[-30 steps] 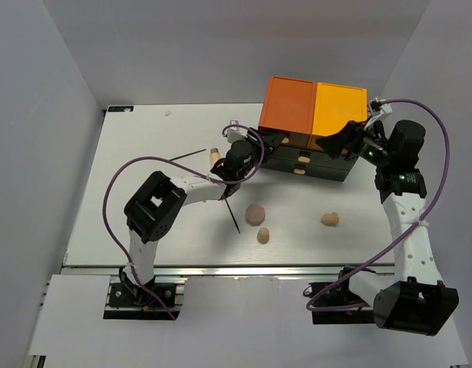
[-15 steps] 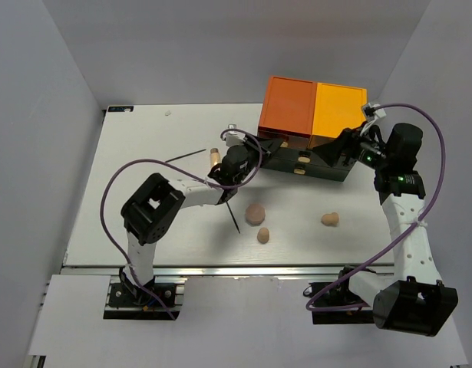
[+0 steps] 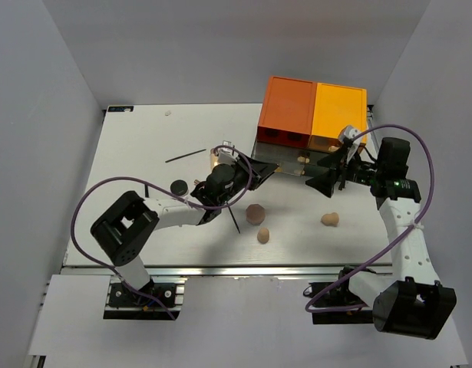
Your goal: Organize the makeup
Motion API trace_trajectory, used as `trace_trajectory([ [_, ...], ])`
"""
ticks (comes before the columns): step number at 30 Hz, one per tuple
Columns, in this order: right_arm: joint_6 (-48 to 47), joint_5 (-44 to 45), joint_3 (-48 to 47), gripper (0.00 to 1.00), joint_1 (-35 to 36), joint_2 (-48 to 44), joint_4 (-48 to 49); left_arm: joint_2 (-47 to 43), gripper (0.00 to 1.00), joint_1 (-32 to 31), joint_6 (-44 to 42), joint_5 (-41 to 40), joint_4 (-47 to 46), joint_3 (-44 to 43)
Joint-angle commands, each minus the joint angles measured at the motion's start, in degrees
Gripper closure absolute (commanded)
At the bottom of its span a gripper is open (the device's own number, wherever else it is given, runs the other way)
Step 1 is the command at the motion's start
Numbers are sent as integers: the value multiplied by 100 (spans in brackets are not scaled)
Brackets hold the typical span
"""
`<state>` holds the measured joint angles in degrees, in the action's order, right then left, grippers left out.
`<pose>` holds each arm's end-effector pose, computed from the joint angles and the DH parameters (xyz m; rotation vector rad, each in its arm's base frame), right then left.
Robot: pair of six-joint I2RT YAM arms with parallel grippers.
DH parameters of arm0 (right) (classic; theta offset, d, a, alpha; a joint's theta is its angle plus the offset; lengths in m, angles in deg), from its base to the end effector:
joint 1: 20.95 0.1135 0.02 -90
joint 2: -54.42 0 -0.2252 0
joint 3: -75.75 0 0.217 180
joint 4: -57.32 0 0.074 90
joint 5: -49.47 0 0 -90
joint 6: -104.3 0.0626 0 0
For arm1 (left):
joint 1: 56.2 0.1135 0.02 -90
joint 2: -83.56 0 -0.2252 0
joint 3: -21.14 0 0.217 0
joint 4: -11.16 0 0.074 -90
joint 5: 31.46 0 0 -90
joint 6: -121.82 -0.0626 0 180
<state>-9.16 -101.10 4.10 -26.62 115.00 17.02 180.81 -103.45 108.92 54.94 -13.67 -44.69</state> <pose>0.2181 0.0331 0.3002 -0.8758 1.6612 0.7423 0.2535 -0.2684 0.2081 -0.5552 1.8708 -1.5087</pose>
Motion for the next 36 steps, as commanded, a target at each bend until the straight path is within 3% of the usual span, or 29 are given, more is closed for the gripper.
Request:
trace_trajectory([
  [1, -1072, -253, 84, 11, -22, -178, -378, -312, 78, -83, -257, -1, 168, 135],
  [3, -1519, -192, 84, 11, -22, -169, -606, -312, 71, -110, -257, -1, 160, 161],
  [4, -1756, -165, 66, 12, -22, -160, -746, -330, 62, -110, -248, -18, 177, 170],
  [5, -2054, -122, 49, 12, -22, -160, -939, -356, 42, -110, -266, -105, 264, 153],
  [8, -3424, 212, -92, 12, -30, -169, -1879, -531, 2, -101, -432, -238, 563, 74],
  [9, -4150, 430, -136, 12, -30, -160, -2412, -601, 2, -110, -494, -264, 607, 82],
  [13, -5605, 1020, -189, 13, -39, -55, -3495, -997, 2, -110, -836, -291, 1020, 135],
  [19, -6818, 2672, 785, 13, -39, -108, -3420, -2156, 2, -110, -1450, -808, 2030, 478],
  [23, -6865, 3340, 1655, 12, -31, -2, -2518, -2974, 8, -92, -2075, -1590, 3357, 504],
  [24, -6838, 3394, 1753, 12, -30, 111, -2332, -3297, 10, -92, -2207, -1774, 3559, 513],
  [25, -6821, 3447, 1823, 12, -22, 217, -2199, -3457, 19, -40, -2199, -2176, 3996, 522],
  [27, -6777, 3728, 1920, 13, 13, 584, -1918, -3921, 22, 39, -2278, -2487, 4429, 592],
  [30, -6531, 3957, 2008, 15, 13, 867, -1356, -4231, 11, 548, -2646, -2217, 4878, 575],
  [34, -6443, 3948, 2140, 15, 31, 868, -810, -4153, 8, 1260, -3060, -1523, 5862, 242],
  [36, -6443, 3939, 2132, 15, 40, 912, -722, -4004, 8, 1402, -3445, -1022, 5899, 188],
])
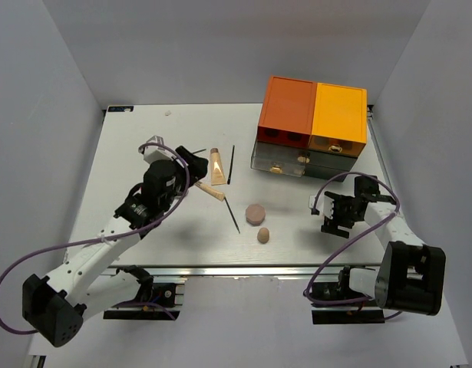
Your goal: Organize the makeup
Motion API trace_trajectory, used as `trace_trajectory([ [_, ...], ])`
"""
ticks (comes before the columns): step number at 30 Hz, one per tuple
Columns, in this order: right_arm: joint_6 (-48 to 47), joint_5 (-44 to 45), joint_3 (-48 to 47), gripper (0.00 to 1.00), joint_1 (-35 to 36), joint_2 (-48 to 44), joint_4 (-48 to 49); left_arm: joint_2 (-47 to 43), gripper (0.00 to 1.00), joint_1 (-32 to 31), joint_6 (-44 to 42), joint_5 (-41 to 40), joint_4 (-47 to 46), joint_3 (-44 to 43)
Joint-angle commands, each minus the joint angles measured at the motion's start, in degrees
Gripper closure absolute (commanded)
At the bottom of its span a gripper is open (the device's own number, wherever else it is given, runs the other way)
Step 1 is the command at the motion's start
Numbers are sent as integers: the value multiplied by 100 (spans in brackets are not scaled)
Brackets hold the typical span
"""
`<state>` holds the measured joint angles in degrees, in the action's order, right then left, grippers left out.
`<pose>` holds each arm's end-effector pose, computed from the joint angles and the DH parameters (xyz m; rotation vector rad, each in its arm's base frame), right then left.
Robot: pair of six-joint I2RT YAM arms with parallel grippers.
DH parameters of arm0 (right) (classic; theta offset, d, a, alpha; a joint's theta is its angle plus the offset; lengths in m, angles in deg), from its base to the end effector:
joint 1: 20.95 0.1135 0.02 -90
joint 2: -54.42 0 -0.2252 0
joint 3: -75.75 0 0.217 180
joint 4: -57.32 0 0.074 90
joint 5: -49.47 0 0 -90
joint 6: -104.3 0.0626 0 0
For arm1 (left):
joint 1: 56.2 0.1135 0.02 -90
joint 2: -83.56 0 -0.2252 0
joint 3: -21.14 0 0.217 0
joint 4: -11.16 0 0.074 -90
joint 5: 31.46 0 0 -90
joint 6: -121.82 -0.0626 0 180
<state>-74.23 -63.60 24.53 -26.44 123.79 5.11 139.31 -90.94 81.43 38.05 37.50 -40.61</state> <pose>0.1926 0.0061 0.1327 -1.8045 1.8986 0.0329 0.2043 -0.1150 0.2762 -0.4933 1.8933 -0.6468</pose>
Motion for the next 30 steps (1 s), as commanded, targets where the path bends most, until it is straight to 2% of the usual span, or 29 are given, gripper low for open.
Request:
trace_trajectory([
  [1, 64, 198, 71, 16, 14, 68, 496, 191, 8, 152, -811, 852, 669, -230],
  [6, 361, 452, 79, 17, 14, 638, 969, 647, 6, 161, -1259, 2300, 124, -124],
  [10, 801, 847, -149, 26, 14, 1245, 1393, 754, 10, 161, -1514, 2567, 18, -72],
  [12, 864, 874, -368, 43, 14, 1492, 1209, 710, 18, 161, -1664, 2585, 26, -71],
  [13, 925, 796, -447, 50, 22, 1527, 1095, 710, 37, 152, -1734, 2637, 35, -80],
  [14, 925, 734, -561, 68, 14, 1484, 807, 710, 47, 161, -1804, 2708, 44, -80],
  [16, 751, 350, -632, 81, 5, 1300, 367, 701, 58, 161, -1884, 2892, 26, -63],
  [17, 454, 182, -659, 89, 5, 960, -123, 692, 58, 161, -1902, 2962, -8, -37],
  [19, -82, -640, -808, 94, 5, 545, -897, 613, 54, 152, -1893, 3216, -131, 104],
  [20, -564, -933, -913, 97, 13, 143, -1711, 569, 45, 161, -1893, 3296, -193, 165],
  [22, -840, -1914, -1430, 99, 153, -159, -2418, 455, 34, 152, -1928, 3489, -290, 324],
  [23, -728, -2182, -1667, 99, 267, -351, -2683, 420, 24, 126, -2015, 3517, -273, 359],
  [25, -167, -2909, -2432, 100, 809, -476, -2844, 367, 14, -14, -2200, 3526, -203, 377],
  [26, 697, -3096, -2870, 100, 1022, -589, -2409, 384, 12, -163, -2401, 3508, -124, 368],
  [29, 2922, -3073, -3102, 100, 1980, -923, -487, 594, 11, -427, -2674, 3482, 26, 359],
  [30, 4382, -2854, -3085, 100, 2191, -985, 1008, 665, 11, -593, -2701, 3464, 79, 359],
])
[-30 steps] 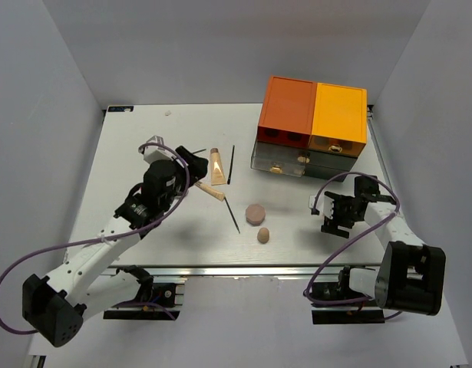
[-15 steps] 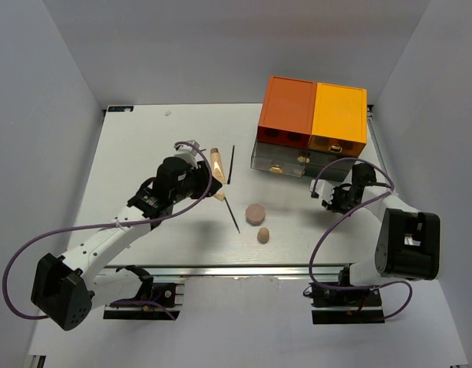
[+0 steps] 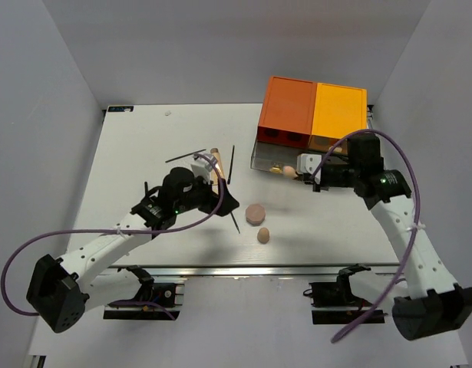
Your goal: Organize the makeup
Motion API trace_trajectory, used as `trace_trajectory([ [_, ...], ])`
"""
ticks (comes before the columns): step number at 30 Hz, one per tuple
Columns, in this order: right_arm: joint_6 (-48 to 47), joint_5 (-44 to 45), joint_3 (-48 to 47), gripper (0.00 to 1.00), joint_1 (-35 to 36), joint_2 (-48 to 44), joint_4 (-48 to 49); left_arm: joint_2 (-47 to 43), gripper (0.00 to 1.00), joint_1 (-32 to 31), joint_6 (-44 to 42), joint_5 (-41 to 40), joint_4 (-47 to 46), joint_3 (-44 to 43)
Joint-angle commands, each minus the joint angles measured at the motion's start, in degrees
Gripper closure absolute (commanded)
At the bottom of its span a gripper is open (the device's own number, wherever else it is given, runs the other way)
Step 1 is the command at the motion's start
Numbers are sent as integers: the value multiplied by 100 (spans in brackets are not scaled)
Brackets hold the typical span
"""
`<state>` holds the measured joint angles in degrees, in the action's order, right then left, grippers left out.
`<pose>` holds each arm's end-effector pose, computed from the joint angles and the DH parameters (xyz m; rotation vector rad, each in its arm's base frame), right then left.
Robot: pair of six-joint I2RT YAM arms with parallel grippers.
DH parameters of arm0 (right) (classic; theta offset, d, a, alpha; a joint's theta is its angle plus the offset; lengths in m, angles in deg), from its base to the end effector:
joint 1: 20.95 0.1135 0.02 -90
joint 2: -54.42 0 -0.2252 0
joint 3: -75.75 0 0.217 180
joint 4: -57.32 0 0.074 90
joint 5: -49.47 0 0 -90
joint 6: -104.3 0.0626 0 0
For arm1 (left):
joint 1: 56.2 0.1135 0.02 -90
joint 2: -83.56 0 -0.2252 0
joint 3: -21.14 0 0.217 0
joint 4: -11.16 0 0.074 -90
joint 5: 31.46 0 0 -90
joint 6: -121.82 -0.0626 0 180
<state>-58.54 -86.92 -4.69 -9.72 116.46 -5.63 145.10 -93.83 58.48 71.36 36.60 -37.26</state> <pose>0.1911 0.0842 0.2987 -1.6527 1.2815 0.3161 0.1879 -0.1624 0.2350 0.3537 2.1592 -0.8976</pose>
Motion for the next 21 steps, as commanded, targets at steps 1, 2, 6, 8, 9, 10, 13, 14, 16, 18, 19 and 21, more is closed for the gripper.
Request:
trace_trajectory([
  [1, 3428, 185, -128, 100, 852, -254, 2653, 147, 11, -385, -415, 107, 169, 51],
  [2, 3834, 514, -241, 100, 977, -28, 2938, 218, 11, -473, -389, 2, 64, 86],
  [6, 4594, 1579, -760, 100, 1119, 835, 3098, 385, 11, -1052, -240, -436, -332, 183],
  [8, 4489, 1922, -629, 99, 1128, 976, 3318, 534, 11, -1237, -240, -639, -420, 96],
  [9, 4472, 2123, -646, 95, 1128, 1046, 3292, 709, 11, -1395, -257, -788, -472, 60],
  [10, 4463, 2178, -663, 91, 1119, 1186, 3196, 797, 11, -1475, -275, -842, -543, 34],
  [13, 4410, 2214, -708, 73, 1119, 1302, 3081, 1228, 11, -1774, -362, -1009, -833, -63],
  [14, 4419, 2222, -681, 66, 1119, 1293, 3107, 1359, 11, -1853, -441, -1027, -851, -194],
  [16, 4445, 2187, -646, 42, 1119, 1241, 3151, 1719, 11, -2046, -547, -1106, -807, -344],
  [18, 4454, 2135, -663, 34, 1110, 1179, 3169, 1905, 12, -2204, -670, -1141, -772, -528],
  [19, 4471, 2099, -672, 33, 1101, 1144, 3178, 2062, 12, -2231, -705, -1159, -763, -572],
  [21, 4655, 2003, -751, 33, 1014, 977, 3239, 2195, 13, -2284, -741, -1177, -754, -669],
])
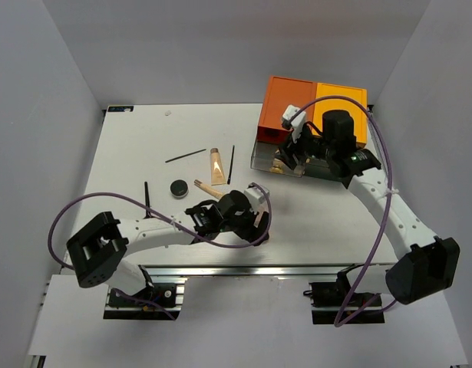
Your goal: Organize the makeup
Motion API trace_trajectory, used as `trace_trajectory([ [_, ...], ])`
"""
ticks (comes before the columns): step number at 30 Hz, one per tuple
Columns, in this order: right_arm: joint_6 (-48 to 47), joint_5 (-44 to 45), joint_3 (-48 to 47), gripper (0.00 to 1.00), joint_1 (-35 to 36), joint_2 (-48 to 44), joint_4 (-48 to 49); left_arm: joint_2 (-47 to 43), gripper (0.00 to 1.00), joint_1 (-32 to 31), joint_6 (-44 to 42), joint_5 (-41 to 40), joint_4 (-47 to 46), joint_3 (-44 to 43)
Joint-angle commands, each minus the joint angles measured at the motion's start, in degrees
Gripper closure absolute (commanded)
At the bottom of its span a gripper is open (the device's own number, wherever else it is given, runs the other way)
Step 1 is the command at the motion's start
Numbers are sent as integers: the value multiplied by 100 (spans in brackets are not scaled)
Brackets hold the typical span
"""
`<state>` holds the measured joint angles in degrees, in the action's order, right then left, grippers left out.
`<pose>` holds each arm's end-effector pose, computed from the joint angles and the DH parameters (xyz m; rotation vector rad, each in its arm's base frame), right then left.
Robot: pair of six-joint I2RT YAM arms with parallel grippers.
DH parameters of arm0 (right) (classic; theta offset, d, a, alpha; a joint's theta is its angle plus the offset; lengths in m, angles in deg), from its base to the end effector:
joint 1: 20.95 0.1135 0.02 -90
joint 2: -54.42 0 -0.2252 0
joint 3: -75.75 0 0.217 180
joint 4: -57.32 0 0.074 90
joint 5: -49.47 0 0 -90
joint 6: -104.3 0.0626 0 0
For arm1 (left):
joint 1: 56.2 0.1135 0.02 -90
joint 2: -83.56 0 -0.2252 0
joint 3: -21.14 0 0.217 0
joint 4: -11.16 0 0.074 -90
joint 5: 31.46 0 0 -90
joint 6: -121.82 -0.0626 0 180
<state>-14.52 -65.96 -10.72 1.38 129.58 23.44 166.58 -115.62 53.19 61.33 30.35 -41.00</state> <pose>0.2633 0.1372 0.3236 -1.0895 1.6070 0.3600 0.1499 -0.2597 0.1718 0.8072 2.2575 -0.7678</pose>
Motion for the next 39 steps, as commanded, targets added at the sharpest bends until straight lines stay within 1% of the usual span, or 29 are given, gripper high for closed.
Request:
trace_trajectory([
  [1, 341, -102, -192, 33, -140, -378, 341, 99, 13, -105, -220, -147, -138, -322],
  [4, 736, -234, -350, 33, -465, -615, 464, 389, 13, -149, -247, -147, -103, -479],
  [8, 904, -401, -412, 33, -738, -783, 420, 1020, 15, -210, -308, -173, -121, -787],
  [10, 948, -436, -299, 32, -782, -905, 403, 1276, 23, -228, -352, -173, -24, -1094],
  [11, 957, -445, -245, 32, -800, -941, 394, 1391, 29, -237, -405, -130, 90, -1191],
  [12, 966, -463, -201, 33, -817, -985, 394, 1566, 42, -237, -405, -34, 169, -1279],
  [13, 966, -463, -166, 32, -835, -1055, 385, 1620, 46, -237, -414, 2, 231, -1376],
  [16, 966, -480, -69, 32, -923, -1143, 359, 1551, 48, -263, -353, -24, 328, -1272],
  [18, 957, -507, -8, 32, -976, -1205, 359, 1332, 50, -263, -335, -93, 302, -1035],
  [19, 974, -515, 18, 32, -993, -1214, 367, 1270, 57, -263, -317, -112, 319, -973],
  [22, 1001, -551, 142, 32, -1020, -1275, 394, 1085, 71, -272, -343, -112, 415, -920],
  [23, 1036, -559, 177, 32, -1028, -1284, 420, 1032, 81, -272, -335, -103, 433, -998],
  [25, 1062, -577, 247, 32, -1029, -1354, 446, 840, 89, -263, -300, -68, 599, -1191],
  [26, 1071, -577, 256, 33, -1046, -1380, 455, 760, 98, -263, -274, -76, 679, -1331],
  [27, 1080, -542, 300, 33, -1055, -1433, 473, 646, 100, -263, -256, -103, 767, -1681],
  [29, 1106, -376, 352, 35, -1081, -1495, 499, 251, 100, -246, -124, -505, 864, -2008],
  [31, 1290, -218, 527, 61, -1116, -1618, 604, 31, 100, -167, -28, -770, 742, -2509],
  [32, 1343, -165, 624, 75, -1134, -1679, 700, -75, 100, 34, 16, -840, 654, -2693],
  [33, 1439, -25, 712, 100, -1134, -1810, 884, -76, 100, 157, 86, -815, 566, -3035],
  [34, 1519, 98, 887, 100, -1143, -1881, 1008, -67, 100, 298, 226, -763, 356, -3195],
  [35, 1598, 413, 967, 100, -1134, -1951, 1140, 20, 100, 586, 280, -579, 241, -3344],
  [36, 1712, 555, 1029, 100, -1143, -2091, 1289, 99, 100, 737, 350, -534, 118, -3467],
  [37, 1730, 696, 1116, 100, -1143, -2162, 1456, 170, 100, 1017, 499, -507, -118, -3660],
  [39, 1739, 829, 1161, 100, -1143, -2268, 1510, 502, 100, 1247, 631, -420, -269, -3846],
])
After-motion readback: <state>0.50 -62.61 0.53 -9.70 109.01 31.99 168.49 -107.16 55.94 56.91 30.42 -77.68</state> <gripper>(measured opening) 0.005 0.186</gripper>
